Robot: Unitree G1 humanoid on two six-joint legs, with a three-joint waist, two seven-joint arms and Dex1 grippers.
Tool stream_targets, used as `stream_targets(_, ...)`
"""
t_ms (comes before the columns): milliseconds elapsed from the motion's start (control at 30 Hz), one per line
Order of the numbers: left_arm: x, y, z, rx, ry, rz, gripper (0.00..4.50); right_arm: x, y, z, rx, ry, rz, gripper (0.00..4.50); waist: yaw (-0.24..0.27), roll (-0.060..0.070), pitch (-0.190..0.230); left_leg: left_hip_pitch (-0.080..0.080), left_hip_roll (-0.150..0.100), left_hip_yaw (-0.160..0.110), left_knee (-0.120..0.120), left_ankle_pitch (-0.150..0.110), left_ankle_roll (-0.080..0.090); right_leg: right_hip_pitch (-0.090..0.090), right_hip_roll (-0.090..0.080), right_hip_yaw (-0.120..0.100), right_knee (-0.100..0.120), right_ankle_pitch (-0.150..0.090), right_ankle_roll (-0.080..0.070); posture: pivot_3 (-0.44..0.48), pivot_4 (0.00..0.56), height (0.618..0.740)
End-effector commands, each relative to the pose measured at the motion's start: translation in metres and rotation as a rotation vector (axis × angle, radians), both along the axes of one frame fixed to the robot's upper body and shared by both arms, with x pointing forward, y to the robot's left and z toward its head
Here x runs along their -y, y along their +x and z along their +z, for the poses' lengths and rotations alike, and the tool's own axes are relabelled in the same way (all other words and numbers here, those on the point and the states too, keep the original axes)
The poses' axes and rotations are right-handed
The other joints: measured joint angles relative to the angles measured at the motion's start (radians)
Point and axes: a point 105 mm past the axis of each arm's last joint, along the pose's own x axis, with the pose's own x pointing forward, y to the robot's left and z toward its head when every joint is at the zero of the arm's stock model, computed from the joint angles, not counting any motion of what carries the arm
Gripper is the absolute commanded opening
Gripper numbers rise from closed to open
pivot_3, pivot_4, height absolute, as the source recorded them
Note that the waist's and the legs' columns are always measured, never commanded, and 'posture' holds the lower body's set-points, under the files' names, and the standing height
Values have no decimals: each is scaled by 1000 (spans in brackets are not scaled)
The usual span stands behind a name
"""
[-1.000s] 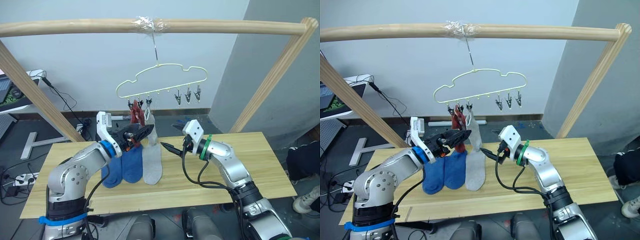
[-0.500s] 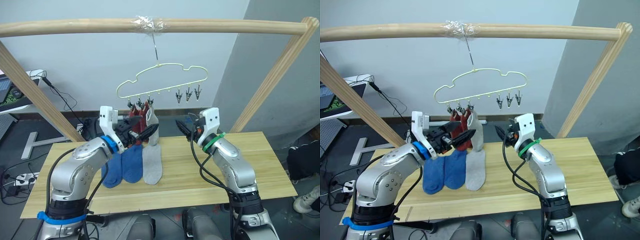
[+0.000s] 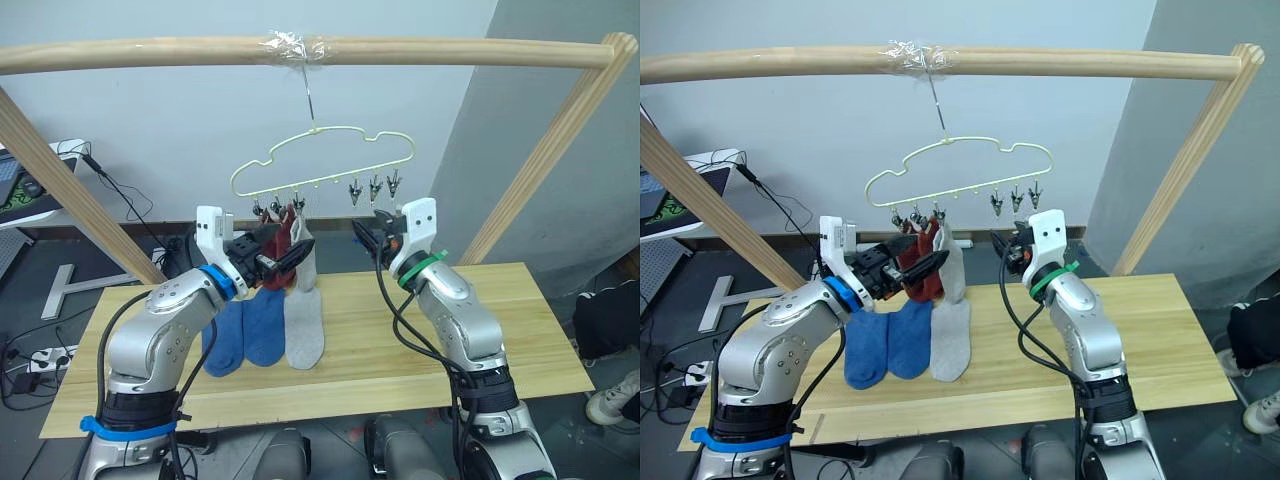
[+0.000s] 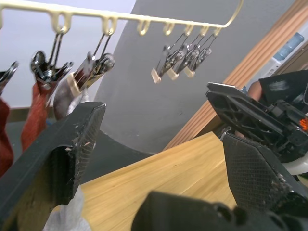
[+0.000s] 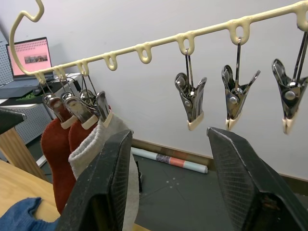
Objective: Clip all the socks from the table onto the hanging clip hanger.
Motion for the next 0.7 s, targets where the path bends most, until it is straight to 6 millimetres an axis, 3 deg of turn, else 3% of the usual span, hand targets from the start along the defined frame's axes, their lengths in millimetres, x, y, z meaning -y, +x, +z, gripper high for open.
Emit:
stream_targets(33, 5, -4, 21, 109, 5, -25, 4500, -11, 7, 19, 58, 22, 2, 2582, -1, 0, 0, 0, 0, 0, 0, 0, 0, 0, 0, 0, 0, 0, 0, 66, 169, 740)
stream_targets(433, 22, -20, 47, 263, 50, -126, 4500, -14, 38, 19, -10, 45, -56, 2582, 2, 0, 0, -1, 0, 0, 0, 0, 0, 0, 0, 0, 0, 0, 0, 85, 165, 740)
stream_targets(700, 18, -16, 46, 283, 64, -93, 4500, -20, 43, 24, 10, 44, -48, 2582, 3, 0, 0, -1, 0, 0, 0, 0, 0, 0, 0, -1, 0, 0, 0, 96, 160, 740)
